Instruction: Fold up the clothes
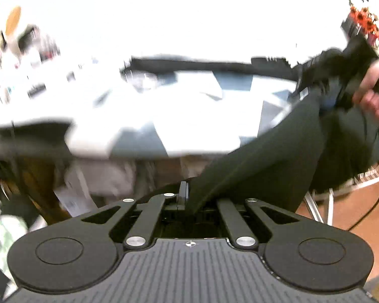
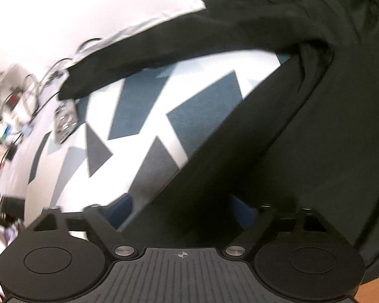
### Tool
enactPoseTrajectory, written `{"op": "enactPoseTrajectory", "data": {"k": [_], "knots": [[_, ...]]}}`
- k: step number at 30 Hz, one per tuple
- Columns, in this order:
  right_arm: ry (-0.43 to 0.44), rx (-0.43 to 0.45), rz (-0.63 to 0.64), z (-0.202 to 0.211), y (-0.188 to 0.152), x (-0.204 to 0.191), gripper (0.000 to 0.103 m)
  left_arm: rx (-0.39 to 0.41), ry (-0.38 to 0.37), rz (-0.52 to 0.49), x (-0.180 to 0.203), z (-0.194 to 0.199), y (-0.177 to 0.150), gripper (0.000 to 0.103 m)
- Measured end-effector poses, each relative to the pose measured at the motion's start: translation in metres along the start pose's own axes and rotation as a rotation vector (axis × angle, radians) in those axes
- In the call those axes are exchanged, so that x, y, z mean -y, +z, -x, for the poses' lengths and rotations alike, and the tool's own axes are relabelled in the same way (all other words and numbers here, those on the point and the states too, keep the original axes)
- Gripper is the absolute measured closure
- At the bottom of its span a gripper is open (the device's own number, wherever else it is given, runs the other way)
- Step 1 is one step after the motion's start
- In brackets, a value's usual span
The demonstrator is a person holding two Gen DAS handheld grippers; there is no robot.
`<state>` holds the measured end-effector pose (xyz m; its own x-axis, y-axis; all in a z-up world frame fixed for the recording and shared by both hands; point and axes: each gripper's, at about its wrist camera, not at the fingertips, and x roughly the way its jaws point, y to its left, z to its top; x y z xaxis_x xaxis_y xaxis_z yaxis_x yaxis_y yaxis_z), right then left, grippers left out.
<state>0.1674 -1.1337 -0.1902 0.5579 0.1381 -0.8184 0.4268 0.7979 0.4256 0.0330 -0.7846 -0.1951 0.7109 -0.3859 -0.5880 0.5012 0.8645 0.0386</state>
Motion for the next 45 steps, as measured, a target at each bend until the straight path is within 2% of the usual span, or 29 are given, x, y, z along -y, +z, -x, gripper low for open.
{"op": "enactPoseTrajectory", "data": {"k": [1,3,4,5,8,13,19,23,25,26,27,28,29,31,34,35,38,41,45], "knots": [[0.001,0.016,0.002,0.000,0.002,-0.001,0.036,0.031,0.013,-0.011,0.001,0.008,0.011,0.101],[0.007,0.033,-0.024,0.002,0.006,0.001,0.083,0.077,0.036,-0.018,0.004,0.016,0.031,0.101],[0.012,0.038,-0.046,0.005,0.008,0.003,0.091,0.097,0.044,-0.023,0.006,0.019,0.040,0.101],[0.023,0.048,-0.069,0.008,0.010,0.005,0.094,0.114,0.056,-0.032,0.008,0.018,0.049,0.101],[0.092,0.127,-0.118,0.027,0.014,0.009,0.096,0.150,0.079,-0.058,0.003,0.017,0.078,0.101],[0.158,0.186,-0.131,0.043,0.036,0.011,0.096,0.141,0.112,-0.094,-0.015,-0.025,0.137,0.101],[0.185,0.179,-0.126,0.015,0.076,0.017,0.096,0.024,0.184,-0.154,-0.034,-0.112,0.186,0.101],[0.167,0.177,-0.094,-0.021,0.109,0.015,0.096,-0.082,0.203,-0.123,-0.052,-0.185,0.220,0.100],[0.149,0.171,-0.107,-0.038,0.124,0.017,0.095,-0.144,0.231,-0.106,-0.057,-0.225,0.232,0.089],[0.138,0.166,-0.112,-0.046,0.132,0.018,0.091,-0.192,0.249,-0.100,-0.059,-0.242,0.237,0.081],[0.122,0.157,-0.116,-0.054,0.137,0.019,0.086,-0.240,0.267,-0.094,-0.061,-0.258,0.241,0.063],[0.107,0.143,-0.122,-0.061,0.144,0.021,0.081,-0.239,0.277,-0.094,-0.062,-0.262,0.245,0.049],[0.099,0.126,-0.128,-0.067,0.150,0.023,0.073,-0.237,0.287,-0.095,-0.062,-0.266,0.248,0.047],[0.106,0.100,-0.151,-0.073,0.160,0.027,0.071,-0.197,0.247,-0.061,-0.066,-0.251,0.252,0.033],[0.156,0.095,-0.190,-0.068,0.165,0.034,0.059,-0.155,0.146,0.027,-0.078,-0.222,0.253,0.028],[0.170,0.105,-0.199,-0.062,0.164,0.037,0.051,-0.145,0.129,0.063,-0.082,-0.212,0.250,0.026],[0.183,0.143,-0.234,-0.039,0.154,0.049,0.046,-0.121,0.093,0.188,-0.100,-0.184,0.233,0.020],[0.145,0.212,-0.309,-0.009,0.136,0.068,0.038,-0.118,0.071,0.307,-0.118,-0.169,0.212,0.014],[0.034,0.336,-0.328,0.036,0.092,0.090,0.038,-0.209,-0.017,0.424,-0.124,-0.166,0.169,0.014]]}}
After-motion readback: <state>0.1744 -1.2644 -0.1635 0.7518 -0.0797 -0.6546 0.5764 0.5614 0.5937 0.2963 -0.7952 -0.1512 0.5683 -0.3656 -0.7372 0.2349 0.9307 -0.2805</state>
